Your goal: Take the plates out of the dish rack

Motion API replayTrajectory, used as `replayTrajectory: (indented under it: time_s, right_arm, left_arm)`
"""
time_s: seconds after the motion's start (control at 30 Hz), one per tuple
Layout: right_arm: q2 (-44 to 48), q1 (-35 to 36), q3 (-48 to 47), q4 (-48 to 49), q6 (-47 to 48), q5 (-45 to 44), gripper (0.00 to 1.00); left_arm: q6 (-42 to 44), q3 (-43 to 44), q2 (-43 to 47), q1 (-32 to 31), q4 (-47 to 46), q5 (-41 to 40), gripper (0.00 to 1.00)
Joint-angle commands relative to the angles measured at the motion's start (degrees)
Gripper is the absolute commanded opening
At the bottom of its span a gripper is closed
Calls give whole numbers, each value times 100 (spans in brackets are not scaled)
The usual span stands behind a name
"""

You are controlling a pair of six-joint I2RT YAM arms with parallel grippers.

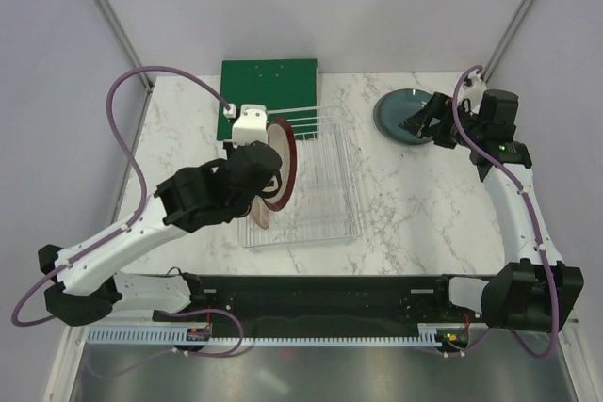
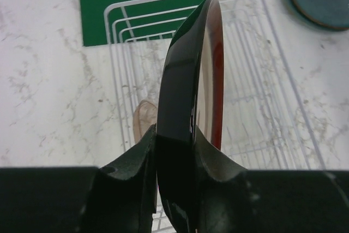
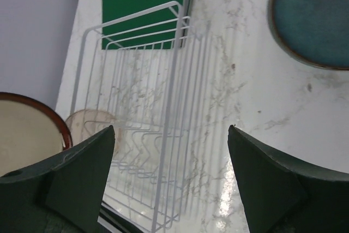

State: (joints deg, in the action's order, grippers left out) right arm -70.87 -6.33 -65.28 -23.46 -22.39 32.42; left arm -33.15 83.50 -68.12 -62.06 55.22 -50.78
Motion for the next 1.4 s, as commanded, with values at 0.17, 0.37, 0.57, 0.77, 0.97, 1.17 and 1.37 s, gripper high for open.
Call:
replayTrajectory:
  time_s: [0.17,0.37,0.57,0.77,0.97,1.17,1.37]
  right_arm:
    - [398,255,823,1853,-1117,2118,92]
    - [548,422,1184,2302,-1347,2330,92]
    - [460,536,1421,2540,-1364,2260,92]
    - [223,772,1641,2952,-1478,2268,91]
    - [-93,984,1764,3401,-1584,2198,91]
    - [-533,1090,1816,3866,-1759,2207,89]
    - [-709,1107,1826,4139,-1839,2268,57]
  left_arm:
    - [1144,-642,106,62,-3904,1843,2]
    - [1003,-589,-377,194,-4545,2326,2]
    - [503,-783,-404,686,-5152,3178,2]
    - [-103,-1300,-229,1213,-5802,4143,2]
    - [-789,-2003,-184,1811,-6848,5190,2]
    - [-1361,-2443,-307,2075,-7920,5939,2]
    - [-1949,-2883,-474,2365,-8895,6484,2]
